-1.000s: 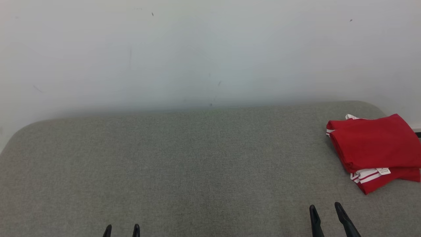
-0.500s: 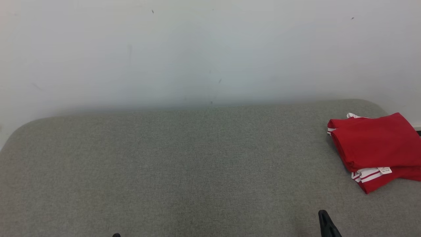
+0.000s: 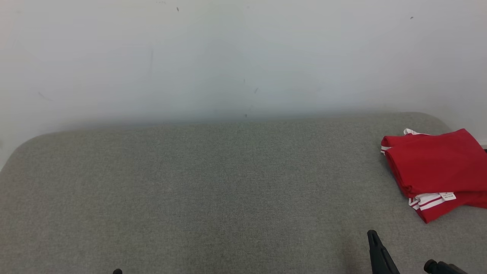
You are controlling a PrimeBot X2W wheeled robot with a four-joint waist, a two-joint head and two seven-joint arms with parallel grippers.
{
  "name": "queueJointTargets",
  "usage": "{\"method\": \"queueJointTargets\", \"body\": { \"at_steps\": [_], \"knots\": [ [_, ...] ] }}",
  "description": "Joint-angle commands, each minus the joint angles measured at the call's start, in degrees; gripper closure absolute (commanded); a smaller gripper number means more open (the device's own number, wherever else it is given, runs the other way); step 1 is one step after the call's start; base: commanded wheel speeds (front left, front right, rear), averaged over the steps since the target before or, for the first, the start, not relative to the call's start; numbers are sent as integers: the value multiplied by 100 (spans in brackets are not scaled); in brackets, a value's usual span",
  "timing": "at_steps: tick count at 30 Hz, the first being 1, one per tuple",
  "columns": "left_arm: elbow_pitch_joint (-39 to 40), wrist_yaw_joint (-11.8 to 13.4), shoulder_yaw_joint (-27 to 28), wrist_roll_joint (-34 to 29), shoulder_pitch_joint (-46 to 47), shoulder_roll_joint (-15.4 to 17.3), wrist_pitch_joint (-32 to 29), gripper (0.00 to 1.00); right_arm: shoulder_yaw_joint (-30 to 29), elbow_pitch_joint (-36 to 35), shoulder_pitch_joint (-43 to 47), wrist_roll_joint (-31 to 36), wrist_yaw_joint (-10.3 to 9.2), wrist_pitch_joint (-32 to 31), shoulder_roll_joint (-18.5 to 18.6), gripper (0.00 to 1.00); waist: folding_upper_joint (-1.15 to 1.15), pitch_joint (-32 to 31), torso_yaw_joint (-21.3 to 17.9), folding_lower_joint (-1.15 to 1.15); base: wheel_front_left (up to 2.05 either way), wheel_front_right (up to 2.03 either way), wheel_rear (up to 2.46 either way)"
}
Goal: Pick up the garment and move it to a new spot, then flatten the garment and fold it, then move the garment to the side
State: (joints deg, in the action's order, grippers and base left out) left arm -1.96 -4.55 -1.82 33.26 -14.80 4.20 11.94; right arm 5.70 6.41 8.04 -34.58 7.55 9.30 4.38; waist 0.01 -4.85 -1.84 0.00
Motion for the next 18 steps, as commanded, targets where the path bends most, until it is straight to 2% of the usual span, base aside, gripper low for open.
{"method": "queueJointTargets", "body": {
  "at_steps": [1,18],
  "knots": [
    [102,-19,48,244,137,54,-22,100,-4,-29,-176,-213,-2,-46,1,100,-1,6,3,0,0,0,0],
    [134,-94,286,1774,253,129,-240,100,-22,319,-664,-1615,-4,-438,-21,100,-1,89,34,0,0,0,0]
  ]
}}
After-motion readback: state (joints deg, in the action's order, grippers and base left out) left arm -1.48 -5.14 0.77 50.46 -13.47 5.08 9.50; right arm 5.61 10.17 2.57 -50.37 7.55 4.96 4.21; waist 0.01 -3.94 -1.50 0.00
